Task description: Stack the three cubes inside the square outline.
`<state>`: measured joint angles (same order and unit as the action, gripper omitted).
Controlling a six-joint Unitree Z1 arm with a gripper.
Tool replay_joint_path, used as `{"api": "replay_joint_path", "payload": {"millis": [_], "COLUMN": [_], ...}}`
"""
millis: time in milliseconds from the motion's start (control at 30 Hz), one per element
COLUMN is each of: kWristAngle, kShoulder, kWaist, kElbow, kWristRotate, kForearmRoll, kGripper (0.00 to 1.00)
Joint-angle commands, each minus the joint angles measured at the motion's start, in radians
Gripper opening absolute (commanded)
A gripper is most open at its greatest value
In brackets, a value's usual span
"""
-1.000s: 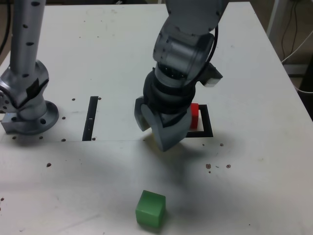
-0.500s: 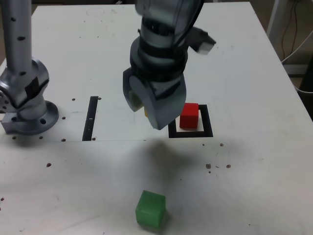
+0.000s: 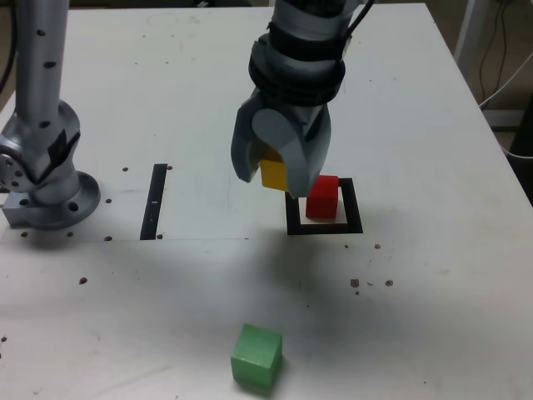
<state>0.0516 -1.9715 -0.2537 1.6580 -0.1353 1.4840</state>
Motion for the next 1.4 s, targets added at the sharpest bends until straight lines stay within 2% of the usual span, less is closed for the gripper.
{"api": "replay_joint_path", "payload": {"millis": [0,333,700,1133,1267,1367], "kWristAngle": [-0.004,-0.01,-0.006,-0.006,-0.009,-0.014], "kShoulder": [-0.026,-0.103,-0.174,-0.205,-0.207,-0.208], "kWaist": [0.026,0.078,0.131,0.14,0.141,0.143], "kElbow": [0.033,0.13,0.169,0.168,0.158,0.153], "kWristRotate": [0.025,0.051,0.05,0.044,0.04,0.033], "kForearmRoll": [0.005,0.021,0.021,0.019,0.018,0.016], "kGripper": [0.33,0.33,0.33,0.34,0.42,0.58]}}
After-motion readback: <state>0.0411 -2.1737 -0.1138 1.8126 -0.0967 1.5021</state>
